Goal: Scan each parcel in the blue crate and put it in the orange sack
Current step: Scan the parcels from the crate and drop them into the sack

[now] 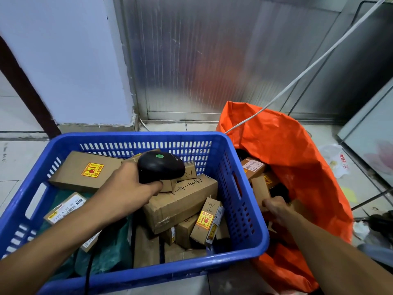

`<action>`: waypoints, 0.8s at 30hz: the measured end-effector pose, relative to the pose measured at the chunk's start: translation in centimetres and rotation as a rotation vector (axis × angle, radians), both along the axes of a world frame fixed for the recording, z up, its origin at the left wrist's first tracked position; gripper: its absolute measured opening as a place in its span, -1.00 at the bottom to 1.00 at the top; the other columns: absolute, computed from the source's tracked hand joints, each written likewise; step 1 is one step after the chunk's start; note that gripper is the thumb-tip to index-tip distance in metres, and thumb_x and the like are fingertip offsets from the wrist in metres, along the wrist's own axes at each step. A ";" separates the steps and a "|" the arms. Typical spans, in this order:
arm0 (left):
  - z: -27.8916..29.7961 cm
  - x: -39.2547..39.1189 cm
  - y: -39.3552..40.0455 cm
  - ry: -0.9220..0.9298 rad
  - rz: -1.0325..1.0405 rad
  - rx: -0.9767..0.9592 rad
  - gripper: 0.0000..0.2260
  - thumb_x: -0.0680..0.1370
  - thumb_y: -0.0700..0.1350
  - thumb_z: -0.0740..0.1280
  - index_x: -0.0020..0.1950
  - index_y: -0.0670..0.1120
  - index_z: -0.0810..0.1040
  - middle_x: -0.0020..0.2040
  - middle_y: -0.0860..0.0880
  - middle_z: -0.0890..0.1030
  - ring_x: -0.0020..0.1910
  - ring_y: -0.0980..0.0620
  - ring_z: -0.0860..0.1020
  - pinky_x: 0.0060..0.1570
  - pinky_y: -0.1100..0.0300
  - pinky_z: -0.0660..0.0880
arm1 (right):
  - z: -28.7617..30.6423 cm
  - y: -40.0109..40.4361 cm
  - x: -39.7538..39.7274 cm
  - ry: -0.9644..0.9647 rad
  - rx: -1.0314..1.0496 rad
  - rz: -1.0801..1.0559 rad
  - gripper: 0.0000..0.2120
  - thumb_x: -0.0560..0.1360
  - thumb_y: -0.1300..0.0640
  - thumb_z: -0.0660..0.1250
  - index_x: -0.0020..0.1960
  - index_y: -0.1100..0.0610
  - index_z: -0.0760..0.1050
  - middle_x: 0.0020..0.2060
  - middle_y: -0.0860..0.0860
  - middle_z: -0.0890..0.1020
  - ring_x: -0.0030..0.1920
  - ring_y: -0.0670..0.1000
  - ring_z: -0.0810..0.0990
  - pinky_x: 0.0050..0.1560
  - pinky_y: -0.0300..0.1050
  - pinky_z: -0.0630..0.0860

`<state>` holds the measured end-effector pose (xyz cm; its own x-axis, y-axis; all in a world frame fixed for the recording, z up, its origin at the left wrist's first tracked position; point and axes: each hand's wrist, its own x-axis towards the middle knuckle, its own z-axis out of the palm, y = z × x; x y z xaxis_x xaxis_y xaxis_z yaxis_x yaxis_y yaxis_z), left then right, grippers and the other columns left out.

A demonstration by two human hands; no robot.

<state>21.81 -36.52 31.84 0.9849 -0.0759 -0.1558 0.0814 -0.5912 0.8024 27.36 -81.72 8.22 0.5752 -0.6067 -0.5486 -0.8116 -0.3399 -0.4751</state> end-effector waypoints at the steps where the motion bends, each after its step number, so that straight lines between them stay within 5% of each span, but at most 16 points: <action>1: 0.0 0.0 0.0 0.001 0.000 -0.005 -0.94 0.45 -0.13 0.48 -0.15 -0.03 0.62 -0.34 -0.05 0.63 -0.31 -0.01 0.58 -0.26 0.08 0.52 | 0.3 0.3 0.1 0.004 -0.001 -0.004 -0.58 0.33 0.08 0.27 0.09 0.30 0.55 -0.06 0.22 0.65 -0.07 0.25 0.63 0.04 0.23 0.64; 6: 0.5 -0.2 0.0 0.015 0.014 -0.011 -0.85 0.36 -0.05 0.47 -0.11 -0.03 0.63 -0.34 -0.09 0.65 -0.34 -0.06 0.61 -0.24 -0.09 0.61 | 9.1 7.1 -0.7 -0.113 -0.010 -0.024 -0.73 0.45 0.10 0.24 0.01 0.28 0.54 -0.15 0.19 0.62 -0.17 0.21 0.60 -0.17 0.00 0.56; 9: 0.6 -0.2 0.0 0.021 0.022 -0.003 -0.88 0.37 -0.09 0.45 -0.11 -0.03 0.62 -0.32 -0.10 0.67 -0.33 -0.08 0.63 -0.21 -0.13 0.61 | 11.0 9.0 0.4 -0.289 -0.163 0.033 -0.73 0.47 0.12 0.19 0.03 0.21 0.59 0.08 0.25 0.62 0.07 0.28 0.57 0.03 0.08 0.51; 12: 0.8 -0.3 0.0 0.009 0.021 -0.002 -0.87 0.40 -0.12 0.45 -0.09 0.01 0.60 -0.30 -0.08 0.67 -0.34 -0.05 0.62 -0.20 -0.10 0.62 | 12.4 11.3 0.8 -0.426 -0.314 0.198 -0.66 0.56 0.22 0.20 0.31 0.18 0.49 0.29 0.19 0.44 0.32 0.22 0.40 0.33 0.16 0.40; 17: 0.8 -0.5 0.1 -0.007 0.018 0.011 -0.88 0.44 -0.14 0.45 -0.06 0.01 0.58 -0.35 -0.06 0.65 -0.37 -0.01 0.62 -0.24 -0.02 0.61 | 13.0 15.0 -0.3 -0.652 -0.471 0.617 -0.68 0.56 0.28 0.26 0.30 0.17 0.49 0.22 0.08 0.44 0.23 0.05 0.41 0.24 0.00 0.50; 20: 0.8 -0.5 0.2 -0.010 0.011 0.011 -0.90 0.43 -0.12 0.45 -0.09 0.01 0.58 -0.35 -0.05 0.64 -0.34 -0.04 0.63 -0.19 -0.06 0.61 | 12.1 16.8 -1.1 -0.573 -0.499 0.958 -0.71 0.58 0.20 0.29 0.30 0.16 0.50 0.20 0.04 0.46 0.21 0.02 0.40 0.23 -0.04 0.48; 24: 0.7 -0.4 0.2 -0.018 0.006 -0.003 -0.90 0.42 -0.12 0.45 -0.11 0.03 0.59 -0.33 0.00 0.61 -0.28 -0.03 0.60 -0.18 0.01 0.57 | 9.1 18.4 -1.7 -0.149 -0.450 1.289 -0.60 0.60 0.13 0.26 0.43 0.09 0.41 0.34 0.05 0.38 0.35 0.07 0.34 0.37 0.06 0.41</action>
